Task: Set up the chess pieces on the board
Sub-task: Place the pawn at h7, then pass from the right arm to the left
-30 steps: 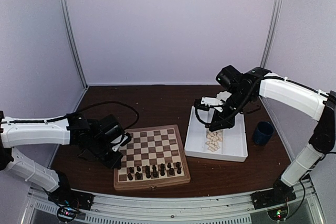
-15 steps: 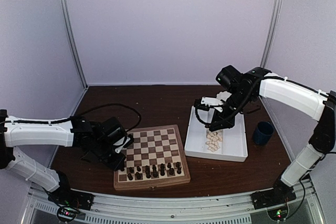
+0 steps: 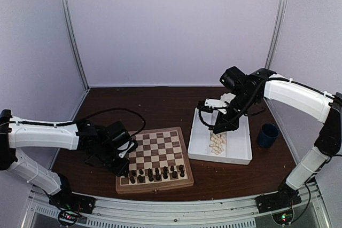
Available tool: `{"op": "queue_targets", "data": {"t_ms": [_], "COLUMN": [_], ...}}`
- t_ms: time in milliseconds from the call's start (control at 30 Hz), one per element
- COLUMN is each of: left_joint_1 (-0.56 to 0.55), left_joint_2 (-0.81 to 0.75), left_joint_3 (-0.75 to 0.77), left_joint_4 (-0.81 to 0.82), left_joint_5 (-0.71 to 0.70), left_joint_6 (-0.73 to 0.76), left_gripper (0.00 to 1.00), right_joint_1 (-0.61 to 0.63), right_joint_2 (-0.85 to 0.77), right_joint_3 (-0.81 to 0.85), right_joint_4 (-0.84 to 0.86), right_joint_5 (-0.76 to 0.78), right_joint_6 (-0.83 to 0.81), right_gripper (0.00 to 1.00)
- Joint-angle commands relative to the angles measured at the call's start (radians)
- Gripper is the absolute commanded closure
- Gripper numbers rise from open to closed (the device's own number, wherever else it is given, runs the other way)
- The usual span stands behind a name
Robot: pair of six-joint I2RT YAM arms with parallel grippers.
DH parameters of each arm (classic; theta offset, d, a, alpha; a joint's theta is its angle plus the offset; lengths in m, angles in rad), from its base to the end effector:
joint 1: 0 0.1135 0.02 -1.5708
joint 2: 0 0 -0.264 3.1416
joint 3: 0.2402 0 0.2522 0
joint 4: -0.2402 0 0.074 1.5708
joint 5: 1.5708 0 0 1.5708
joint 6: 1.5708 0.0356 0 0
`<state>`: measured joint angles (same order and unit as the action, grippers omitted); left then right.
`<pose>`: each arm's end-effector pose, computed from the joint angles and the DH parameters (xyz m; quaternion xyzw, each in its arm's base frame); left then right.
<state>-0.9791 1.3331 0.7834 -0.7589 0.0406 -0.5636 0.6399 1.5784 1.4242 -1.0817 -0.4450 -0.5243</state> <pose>0.1251 -0.1888 0.1874 0.2071 0.9694 -0.1055 0.0797 0.2380 0.1963 0.2989 -0.5594 0.7831 0.2266 0.1497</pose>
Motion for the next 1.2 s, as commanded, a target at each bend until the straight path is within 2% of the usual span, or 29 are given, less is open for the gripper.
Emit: {"op": "queue_targets", "data": {"t_ms": [0,200,500,600,767,833,933,1033,1167], "left_joint_1": [-0.005,-0.006,-0.006,-0.007,-0.005,-0.002,0.010,0.041,0.077], "left_joint_2": [-0.011,-0.029,-0.002,-0.043,-0.101,-0.064,0.042,0.146,0.224], "left_joint_3": [0.005,0.043,0.075,0.110,0.255,0.329,0.456,0.501,0.484], "left_joint_4": [-0.007,-0.052,-0.066,-0.051,0.101,0.182,0.278,0.426,0.639], "left_joint_5": [-0.020,-0.059,-0.042,-0.057,-0.090,-0.044,0.126,0.292,0.476], "left_joint_6": [-0.002,0.006,0.032,0.033,0.059,0.071,0.062,-0.015,-0.160], "left_gripper": [0.72,0.66,0.66,0.65,0.47,0.41,0.38,0.39,0.45], "right_joint_1": [0.001,0.001,0.001,0.001,0.012,0.027,0.065,0.099,0.132], "right_joint_2": [0.002,-0.004,-0.012,-0.022,-0.018,-0.006,0.017,0.045,0.069], "right_joint_3": [0.009,0.010,0.004,0.006,0.062,0.104,0.168,0.236,0.292], "right_joint_4": [0.003,0.003,0.005,0.001,-0.039,-0.061,-0.082,-0.102,-0.114], "right_joint_5": [0.007,0.009,0.012,0.012,-0.059,-0.088,-0.095,-0.089,-0.099], "right_joint_6": [0.000,0.000,0.000,-0.007,-0.036,-0.044,-0.051,-0.053,-0.053], "right_gripper": [0.86,0.86,0.86,0.86,0.85,0.85,0.85,0.85,0.85]}}
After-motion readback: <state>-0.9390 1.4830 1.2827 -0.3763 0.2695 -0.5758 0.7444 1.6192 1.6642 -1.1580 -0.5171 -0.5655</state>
